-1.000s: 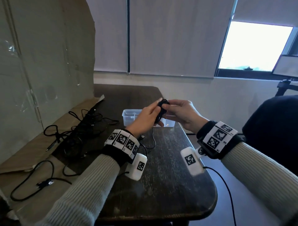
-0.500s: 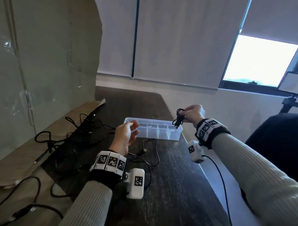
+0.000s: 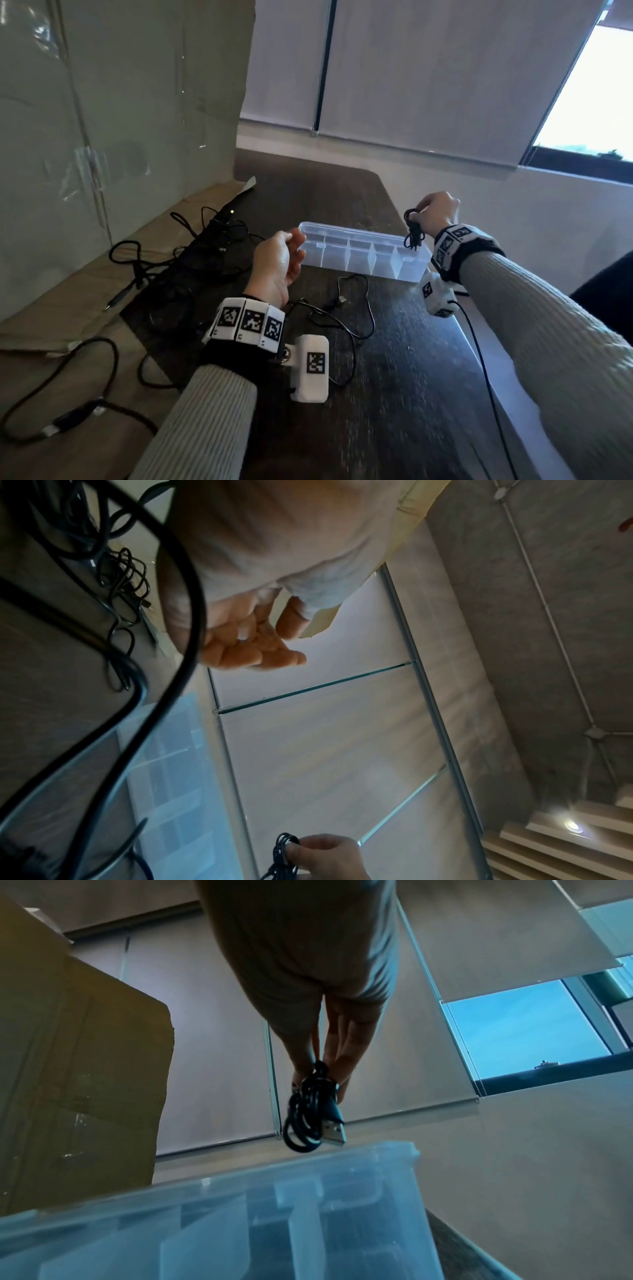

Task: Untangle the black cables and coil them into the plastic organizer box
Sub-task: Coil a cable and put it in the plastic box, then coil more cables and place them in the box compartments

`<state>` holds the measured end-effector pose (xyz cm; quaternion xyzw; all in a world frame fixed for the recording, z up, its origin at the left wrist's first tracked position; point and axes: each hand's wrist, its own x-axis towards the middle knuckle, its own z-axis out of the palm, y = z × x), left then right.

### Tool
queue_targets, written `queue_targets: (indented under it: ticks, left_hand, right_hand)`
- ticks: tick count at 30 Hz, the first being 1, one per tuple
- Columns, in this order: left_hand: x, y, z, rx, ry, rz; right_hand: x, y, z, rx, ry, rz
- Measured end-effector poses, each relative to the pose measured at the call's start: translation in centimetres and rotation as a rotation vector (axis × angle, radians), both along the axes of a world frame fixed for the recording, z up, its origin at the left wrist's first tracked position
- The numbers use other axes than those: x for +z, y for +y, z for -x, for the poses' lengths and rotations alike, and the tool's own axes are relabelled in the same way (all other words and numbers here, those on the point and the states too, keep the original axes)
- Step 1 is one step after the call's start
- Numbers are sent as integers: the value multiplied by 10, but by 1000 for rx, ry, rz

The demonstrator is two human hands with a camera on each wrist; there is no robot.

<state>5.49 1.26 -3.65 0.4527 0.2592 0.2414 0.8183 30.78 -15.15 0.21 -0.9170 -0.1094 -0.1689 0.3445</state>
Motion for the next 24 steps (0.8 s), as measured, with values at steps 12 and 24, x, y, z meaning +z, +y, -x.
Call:
queue_targets:
  ticks: [12, 24]
  left_hand:
    - [0, 5, 4, 64, -24, -35]
    - [-3, 9, 4, 88, -9, -9]
  right_hand:
    - [-22, 12, 3, 33, 176, 669]
    - [-27, 20, 10, 196, 149, 1095]
